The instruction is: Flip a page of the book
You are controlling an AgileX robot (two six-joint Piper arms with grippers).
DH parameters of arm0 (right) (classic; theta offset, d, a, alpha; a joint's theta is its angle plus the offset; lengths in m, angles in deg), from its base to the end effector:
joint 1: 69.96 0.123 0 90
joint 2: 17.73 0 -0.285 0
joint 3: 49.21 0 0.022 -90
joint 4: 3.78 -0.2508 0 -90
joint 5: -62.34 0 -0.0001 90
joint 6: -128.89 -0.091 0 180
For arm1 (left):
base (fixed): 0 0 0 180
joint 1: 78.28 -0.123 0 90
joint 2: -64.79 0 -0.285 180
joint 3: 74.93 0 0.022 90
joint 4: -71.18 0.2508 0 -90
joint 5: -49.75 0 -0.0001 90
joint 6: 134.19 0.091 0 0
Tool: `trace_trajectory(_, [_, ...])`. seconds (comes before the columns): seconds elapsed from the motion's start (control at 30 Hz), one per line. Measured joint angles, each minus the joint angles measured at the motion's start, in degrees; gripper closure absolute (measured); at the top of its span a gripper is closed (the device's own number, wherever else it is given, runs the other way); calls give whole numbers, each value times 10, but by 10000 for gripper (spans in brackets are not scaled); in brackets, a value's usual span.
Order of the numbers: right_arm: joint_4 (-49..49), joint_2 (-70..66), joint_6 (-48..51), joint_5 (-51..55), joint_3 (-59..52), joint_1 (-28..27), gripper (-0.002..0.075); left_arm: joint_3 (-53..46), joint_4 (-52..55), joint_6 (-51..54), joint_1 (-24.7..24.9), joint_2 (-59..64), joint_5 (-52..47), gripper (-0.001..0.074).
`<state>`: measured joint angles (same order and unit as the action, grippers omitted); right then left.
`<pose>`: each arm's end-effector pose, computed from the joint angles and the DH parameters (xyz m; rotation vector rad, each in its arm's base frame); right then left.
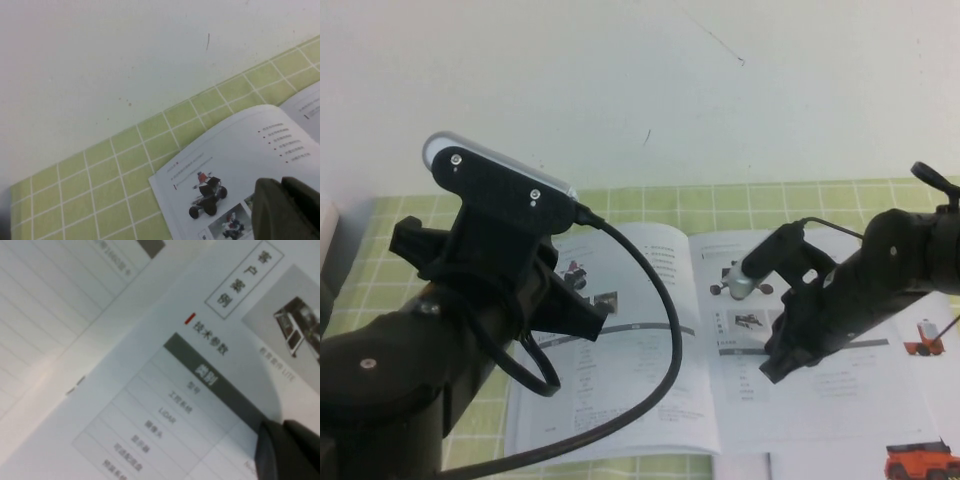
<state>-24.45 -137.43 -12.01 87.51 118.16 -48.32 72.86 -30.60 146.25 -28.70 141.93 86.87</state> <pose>0.3462 0.1521 0.1357 -1.0123 2.5231 0.2122 0.1999 -0.1519 0.3039 0.3942 1.9213 0.0394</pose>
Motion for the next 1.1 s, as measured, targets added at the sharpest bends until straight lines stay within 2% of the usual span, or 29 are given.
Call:
trace_trajectory(0.33, [-46, 85, 18, -38, -134, 0, 729, 0, -1, -15, 0, 0, -6, 739])
trace_trajectory(0.6, [-101, 202, 52, -36, -154, 0, 729, 0, -1, -22, 0, -1, -21, 738])
trace_trajectory(0.73, [-164, 293, 91, -56, -155, 0, 729, 0, -2, -38, 0, -28, -23, 739])
trace_trajectory(0.9, [-292, 383, 214, -62, -176, 0, 729, -7, -3, -52, 0, -101, 9, 738])
trace_trajectory(1.1, [-581, 477, 496, -39, -241, 0, 729, -79, -4, -42, 0, -221, 30, 738])
